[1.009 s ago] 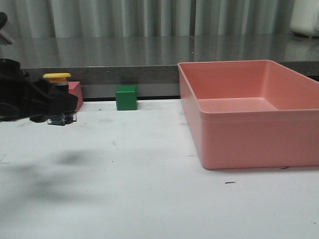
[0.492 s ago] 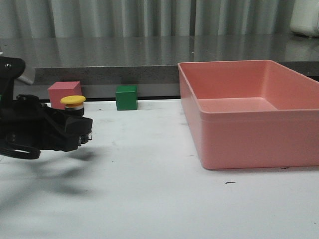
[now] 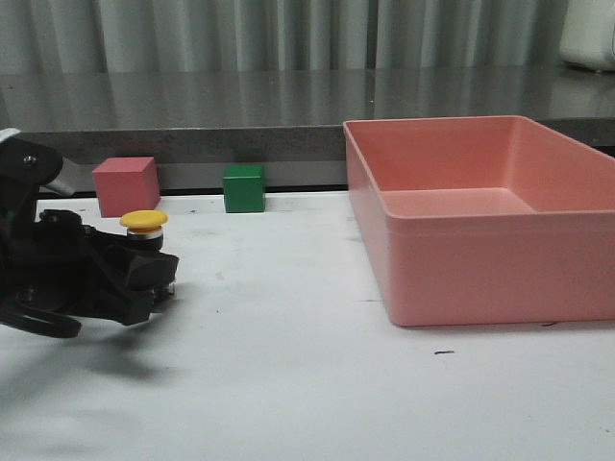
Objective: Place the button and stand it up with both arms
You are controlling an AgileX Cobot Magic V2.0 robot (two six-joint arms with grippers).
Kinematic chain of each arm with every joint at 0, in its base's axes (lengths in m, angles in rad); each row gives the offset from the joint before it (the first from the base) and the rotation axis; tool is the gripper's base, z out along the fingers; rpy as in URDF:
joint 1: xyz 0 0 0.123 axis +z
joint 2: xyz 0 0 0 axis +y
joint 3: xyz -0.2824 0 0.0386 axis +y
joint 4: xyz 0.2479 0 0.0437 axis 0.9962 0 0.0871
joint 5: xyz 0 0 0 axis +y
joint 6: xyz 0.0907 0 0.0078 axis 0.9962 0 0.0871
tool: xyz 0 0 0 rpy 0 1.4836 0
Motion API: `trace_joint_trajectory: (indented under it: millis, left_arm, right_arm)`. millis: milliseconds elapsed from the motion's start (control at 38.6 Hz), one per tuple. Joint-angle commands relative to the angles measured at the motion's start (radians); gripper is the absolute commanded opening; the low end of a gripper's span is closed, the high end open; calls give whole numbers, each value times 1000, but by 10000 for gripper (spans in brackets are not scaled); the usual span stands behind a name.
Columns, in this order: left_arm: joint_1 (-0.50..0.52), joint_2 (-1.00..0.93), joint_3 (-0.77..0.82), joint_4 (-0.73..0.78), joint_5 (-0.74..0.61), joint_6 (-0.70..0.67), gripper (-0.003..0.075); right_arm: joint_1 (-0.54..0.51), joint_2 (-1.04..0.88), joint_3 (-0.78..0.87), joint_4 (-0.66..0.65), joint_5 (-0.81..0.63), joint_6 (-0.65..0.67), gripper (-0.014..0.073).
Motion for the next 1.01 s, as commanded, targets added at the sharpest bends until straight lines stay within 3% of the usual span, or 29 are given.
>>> trace_joint_trajectory:
  millis: [0,129,388,544,802,984]
  left_arm:
    - [3,-40,-12,-17,-115,3,265]
    - [3,-40,-12,-17,-122,3,279]
    - [3,-45,7,-17,-157,3,503]
    - [-1,-119,44,-17,-119,-1,518]
    - [-1,-427,58,-4,181,-94,515]
    - [-1,-705,56,-2,468,-214,515]
  right_arm:
    - [-6,10,-28,-13,-80,-5,-70]
    - [-6,10,-28,-13,-80,-5,-70]
    - [-6,10,-28,-13,-80,-5,-70]
    - [-6,10,-28,-13,-80,-5,-70]
    - [-6,10,-28,-13,-80,-5,-70]
    - [-6,10,-28,-13,-80,-5,-70]
